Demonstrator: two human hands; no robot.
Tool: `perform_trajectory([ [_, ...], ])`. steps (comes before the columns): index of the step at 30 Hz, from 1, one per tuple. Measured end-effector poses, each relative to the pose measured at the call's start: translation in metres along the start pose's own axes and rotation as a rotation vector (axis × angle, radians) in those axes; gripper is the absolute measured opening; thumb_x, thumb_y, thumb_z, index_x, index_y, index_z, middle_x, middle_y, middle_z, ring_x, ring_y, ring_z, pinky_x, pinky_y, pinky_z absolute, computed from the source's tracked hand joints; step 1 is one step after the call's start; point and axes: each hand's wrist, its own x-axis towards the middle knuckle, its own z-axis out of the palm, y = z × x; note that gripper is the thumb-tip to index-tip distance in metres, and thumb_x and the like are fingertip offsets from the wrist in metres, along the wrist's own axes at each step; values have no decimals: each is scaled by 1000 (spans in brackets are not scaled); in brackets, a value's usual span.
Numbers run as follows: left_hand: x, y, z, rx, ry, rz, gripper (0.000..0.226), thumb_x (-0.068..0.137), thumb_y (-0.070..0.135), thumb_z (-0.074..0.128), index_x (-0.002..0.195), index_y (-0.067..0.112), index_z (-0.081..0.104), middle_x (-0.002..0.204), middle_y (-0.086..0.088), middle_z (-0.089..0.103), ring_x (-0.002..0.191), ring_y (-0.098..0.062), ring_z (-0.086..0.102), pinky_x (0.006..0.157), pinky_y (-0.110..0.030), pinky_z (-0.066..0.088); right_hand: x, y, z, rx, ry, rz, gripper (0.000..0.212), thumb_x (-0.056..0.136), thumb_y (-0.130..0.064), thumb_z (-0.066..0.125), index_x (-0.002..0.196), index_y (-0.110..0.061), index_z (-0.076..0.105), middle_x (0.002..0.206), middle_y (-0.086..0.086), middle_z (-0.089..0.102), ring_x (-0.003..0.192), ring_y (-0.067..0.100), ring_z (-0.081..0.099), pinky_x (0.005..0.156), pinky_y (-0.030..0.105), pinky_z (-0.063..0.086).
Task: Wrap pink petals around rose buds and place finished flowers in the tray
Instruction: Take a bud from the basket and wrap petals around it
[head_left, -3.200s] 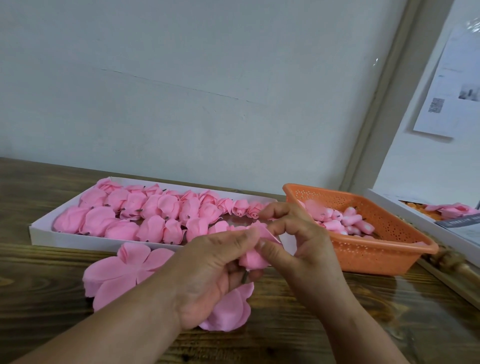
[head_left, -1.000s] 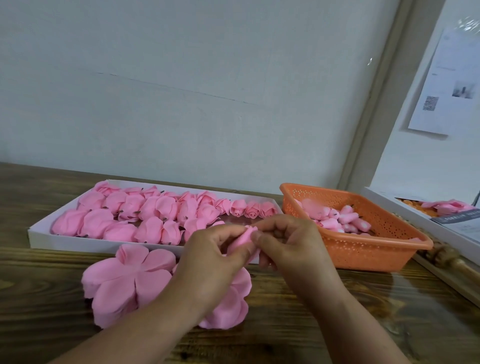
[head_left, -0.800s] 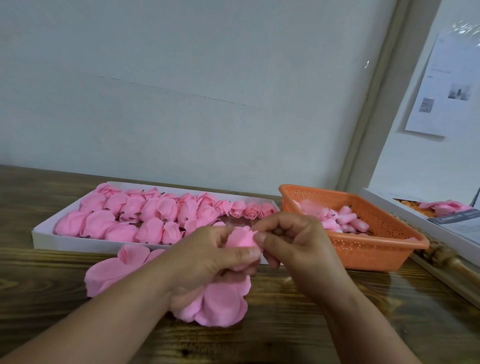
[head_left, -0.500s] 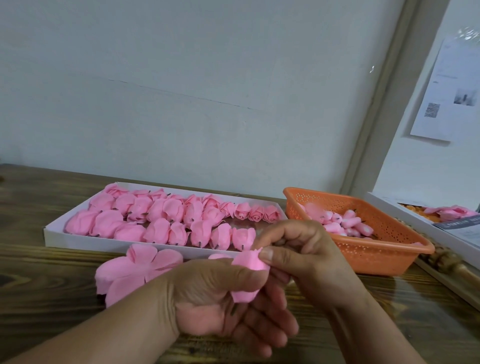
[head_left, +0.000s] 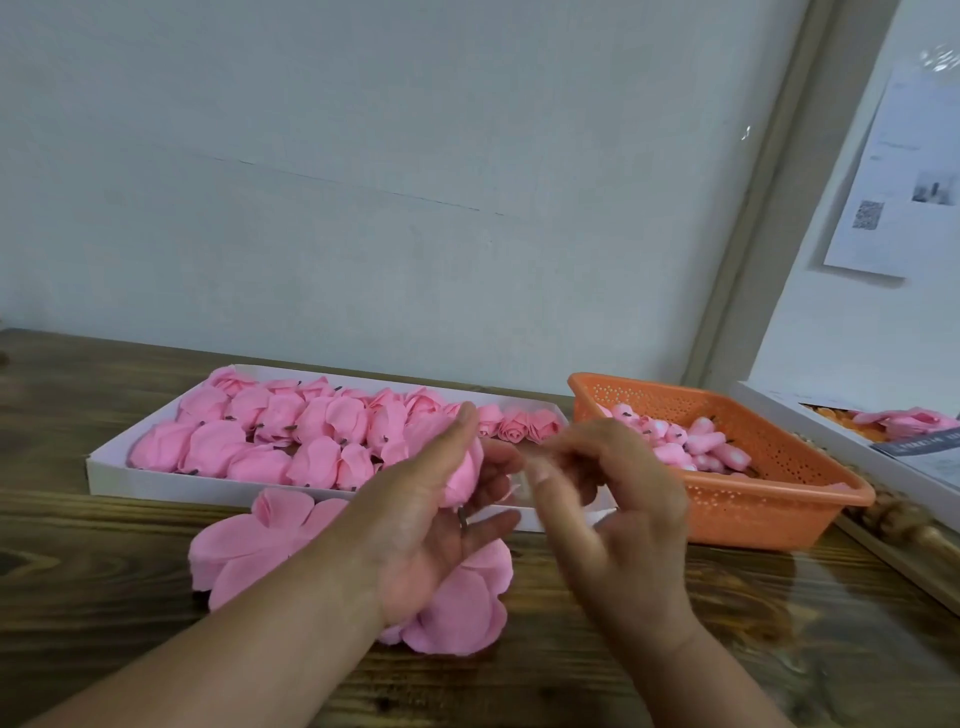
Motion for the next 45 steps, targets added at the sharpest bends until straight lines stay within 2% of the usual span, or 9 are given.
perform_trajectory([
  [4,3,-5,-25,-91,81,-57,46,65,52,67,77,9,73,84,-12,69,94,-23,66,95,-45,51,-12,-8,18,-223,-185,-207,21,72,-17,72,88,-4,67,84,1,66,70,16,63,56,32,52],
  [9,5,-8,-21,-210,43,-116,62,68,51,63,115,10,61,107,-10,51,101,-23,55,85,-32,51,-16,-12,32,-400,-90,-306,4,70,-4,67,74,-2,66,76,10,65,61,26,61,46,35,49],
  [11,6,-9,-18,-232,49,-79,57,64,51,66,104,11,60,112,-5,48,102,-23,54,83,-33,52,-18,-14,35,-385,-64,-266,3,71,-3,67,71,-3,64,73,9,64,58,26,59,45,36,48],
  [16,10,-10,-17,-243,55,-65,28,57,37,74,67,11,77,91,-14,74,74,-22,72,65,-35,61,-18,-19,35,46,-84,311,15,67,-12,71,81,-15,66,87,-9,69,62,10,61,58,35,53],
  [21,19,-10,-23,-93,45,-38,20,61,31,71,53,12,71,87,-8,72,69,-23,65,60,-32,51,-7,-12,24,614,-261,783,18,72,1,73,64,-15,68,54,1,62,50,10,56,49,19,46],
  [28,41,-2,-14,218,-75,-121,50,72,45,66,96,2,72,79,-4,70,56,-18,49,48,-24,37,-2,8,16,995,-269,996,6,67,-11,67,61,-10,69,56,8,60,49,12,54,49,20,44],
  [32,74,9,-2,346,24,-41,44,93,38,55,65,7,70,89,-10,71,86,-30,57,78,-39,50,15,28,-11,465,-59,753,14,74,-2,74,70,-14,70,73,-1,71,64,10,66,57,18,50],
  [37,109,17,0,786,199,46,39,93,37,56,61,19,70,73,1,59,65,-14,49,55,-23,36,21,56,-31,-62,204,667,20,78,-22,71,93,-29,60,85,-15,62,78,-6,57,59,5,40],
  [45,145,-28,4,1526,187,131,28,91,19,49,64,15,54,63,-1,49,59,-15,45,53,-26,32,17,65,-32,-440,189,479,34,79,-15,69,112,-15,59,103,-2,59,93,18,55,71,34,45],
])
